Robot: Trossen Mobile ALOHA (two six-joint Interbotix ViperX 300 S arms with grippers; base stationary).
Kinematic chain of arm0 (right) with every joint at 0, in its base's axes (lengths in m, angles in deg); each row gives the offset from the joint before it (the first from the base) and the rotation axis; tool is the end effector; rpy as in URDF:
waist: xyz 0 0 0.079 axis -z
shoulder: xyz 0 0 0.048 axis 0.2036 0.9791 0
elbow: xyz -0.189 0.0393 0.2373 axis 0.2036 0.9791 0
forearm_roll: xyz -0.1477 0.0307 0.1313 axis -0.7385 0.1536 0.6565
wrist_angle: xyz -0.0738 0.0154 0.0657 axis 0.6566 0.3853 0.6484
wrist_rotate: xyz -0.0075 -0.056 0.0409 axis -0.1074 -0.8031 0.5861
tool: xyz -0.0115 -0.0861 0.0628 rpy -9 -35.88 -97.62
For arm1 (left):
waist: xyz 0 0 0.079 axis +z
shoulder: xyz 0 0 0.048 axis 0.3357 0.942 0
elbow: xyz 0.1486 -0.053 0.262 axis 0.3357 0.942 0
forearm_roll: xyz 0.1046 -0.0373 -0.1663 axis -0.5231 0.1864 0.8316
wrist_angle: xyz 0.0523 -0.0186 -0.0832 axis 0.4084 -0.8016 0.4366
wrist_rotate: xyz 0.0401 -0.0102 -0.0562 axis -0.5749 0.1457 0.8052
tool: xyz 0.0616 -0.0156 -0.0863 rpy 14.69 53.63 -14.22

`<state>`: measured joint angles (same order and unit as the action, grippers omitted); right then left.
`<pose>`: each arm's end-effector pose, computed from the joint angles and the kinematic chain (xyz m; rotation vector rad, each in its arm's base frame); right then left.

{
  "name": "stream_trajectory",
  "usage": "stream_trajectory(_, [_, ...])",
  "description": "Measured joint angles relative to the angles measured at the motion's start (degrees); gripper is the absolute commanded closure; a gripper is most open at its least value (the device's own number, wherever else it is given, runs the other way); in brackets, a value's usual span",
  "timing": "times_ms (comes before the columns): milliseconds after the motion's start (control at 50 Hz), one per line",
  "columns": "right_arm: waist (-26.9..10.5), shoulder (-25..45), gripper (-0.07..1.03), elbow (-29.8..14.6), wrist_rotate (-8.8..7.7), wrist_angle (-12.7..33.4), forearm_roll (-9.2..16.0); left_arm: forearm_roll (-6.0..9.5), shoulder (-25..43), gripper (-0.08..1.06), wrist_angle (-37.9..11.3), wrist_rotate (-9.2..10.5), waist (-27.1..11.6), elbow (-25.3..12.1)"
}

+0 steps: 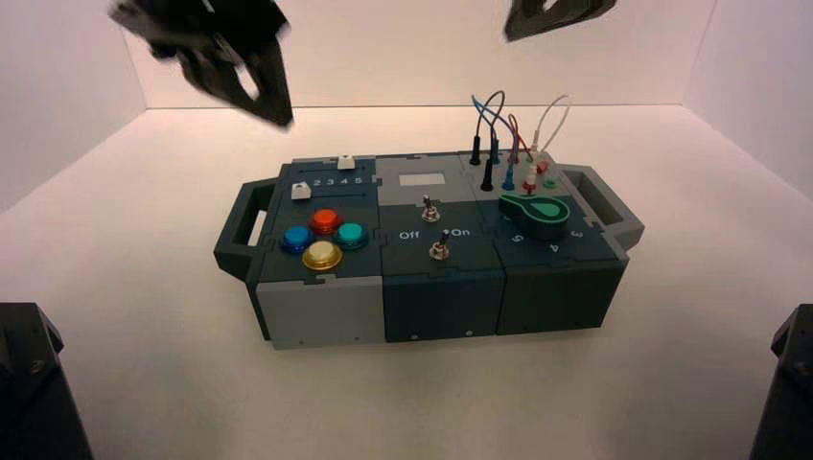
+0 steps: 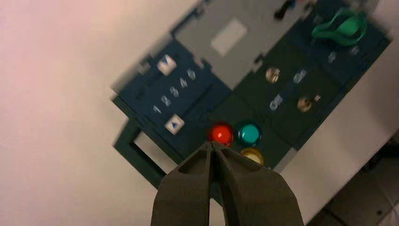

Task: Push the yellow button with the left gripper.

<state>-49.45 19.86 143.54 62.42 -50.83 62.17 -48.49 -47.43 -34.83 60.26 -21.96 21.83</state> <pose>0.2356 0.1860 0.1695 -0.1965 0.7523 0.6212 0.1884 -0.1742 0.1121 0.3578 1.0351 -0.6708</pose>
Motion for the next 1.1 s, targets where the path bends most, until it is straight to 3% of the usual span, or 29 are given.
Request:
stream_trajectory(160, [-1.8,0.3,0.98,-0.2,0.0,0.6,0.1,1.05,5.7,1.01,-0.1,0.18,-2.1,-1.3])
stream_trajectory(440, [-2.0,0.4,0.99,-0.2,-0.09,0.9,0.0,2.9,15.9,1.01,-1.5,0.18,-9.6,-4.3])
stream_trajectory(1100, [-2.1,0.4,0.98,-0.2,-0.09,0.9,0.0,2.99,21.9,1.01,-5.1,0.26,-9.9,-4.7])
